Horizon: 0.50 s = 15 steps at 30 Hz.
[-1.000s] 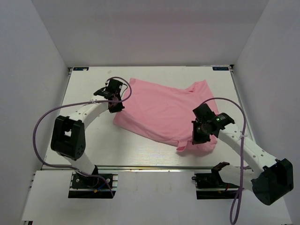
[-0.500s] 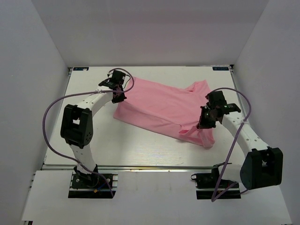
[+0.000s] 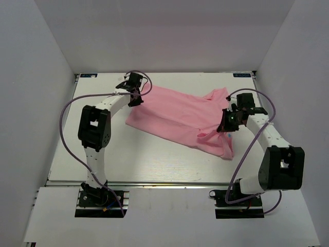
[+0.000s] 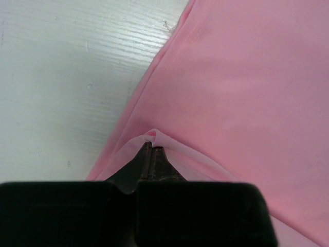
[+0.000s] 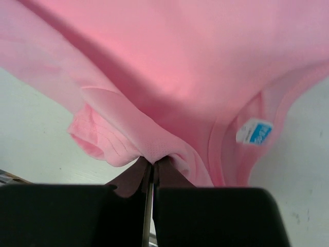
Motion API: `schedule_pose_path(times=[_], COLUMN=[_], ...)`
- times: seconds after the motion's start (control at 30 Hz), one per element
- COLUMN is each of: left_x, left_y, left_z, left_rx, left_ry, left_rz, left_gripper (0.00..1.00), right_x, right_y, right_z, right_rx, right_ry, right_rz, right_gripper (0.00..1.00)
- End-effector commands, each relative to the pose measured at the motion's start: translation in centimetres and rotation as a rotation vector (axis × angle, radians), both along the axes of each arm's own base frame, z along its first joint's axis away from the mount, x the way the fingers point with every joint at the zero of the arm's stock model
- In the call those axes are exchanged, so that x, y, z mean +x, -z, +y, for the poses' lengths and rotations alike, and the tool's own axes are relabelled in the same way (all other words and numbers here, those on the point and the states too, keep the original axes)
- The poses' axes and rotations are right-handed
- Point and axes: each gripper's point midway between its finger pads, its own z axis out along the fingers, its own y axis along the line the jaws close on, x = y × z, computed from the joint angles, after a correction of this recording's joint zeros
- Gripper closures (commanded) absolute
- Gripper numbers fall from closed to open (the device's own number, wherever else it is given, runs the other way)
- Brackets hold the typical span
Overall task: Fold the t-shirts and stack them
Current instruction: Fold the flattened tshirt in 1/3 of the way
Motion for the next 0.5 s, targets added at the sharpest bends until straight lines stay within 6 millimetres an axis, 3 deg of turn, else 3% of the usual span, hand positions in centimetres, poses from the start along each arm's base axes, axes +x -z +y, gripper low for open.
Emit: schedule_pose_path(times=[0.0,0.1,0.17,0.2,0.23,0.27,0.3,0.4,0.43,0.47], left_x=[2.7,3.5,3.9,4.3,4.5,4.9,4.9,5.7,5.8,6.5], left_y=[-2.5,-1.7,-0.9,-1.6,-1.2,-2.0,-1.5,-2.1,-2.1,-3.3], left_z=[-0.3,-0.4,-0.3,-0.4,-0.3,-0.4,-0.3,-0.1,-0.1,-0.3], left_rx=[-0.005,0.008,0.020,0.016,0.025,0.021,0.033,0.048,0.057,0.046], left_ry=[-0.002,-0.009,-0.015,-0.015,-0.022,-0.022,-0.027,-0.043,-0.034,-0.035], left_rz=[-0.091,-0.083,-0.074,-0.087,-0.086,-0.097,-0.085,-0.106,-0.100,-0.132], left_gripper=[1.00,1.00,1.00,0.96,0.88,0.66,0.55,0.01,0.00,0.00], right_x=[3.6,4.9,5.2,5.5,5.9,6.2,6.3,7.7,9.0,9.2], right_y=[-2.7,-2.6,-1.3,-1.2,-0.9,-0.1,0.2,1.4,1.0,1.2], right_z=[1.4,1.3,0.5,0.4,-0.9,-1.2,-1.5,-3.6,-4.2,-4.5], right_rx=[0.074,0.060,0.029,0.023,0.011,0.001,-0.002,-0.061,-0.087,-0.088], right_ry=[-0.189,-0.276,-0.279,-0.276,-0.236,-0.223,-0.202,-0.108,-0.077,-0.064], right_rz=[-0.194,-0.228,-0.184,-0.182,-0.170,-0.151,-0.137,-0.116,-0.125,-0.107], right_gripper=[1.00,1.00,1.00,1.00,1.00,1.00,1.00,0.71,0.52,0.45])
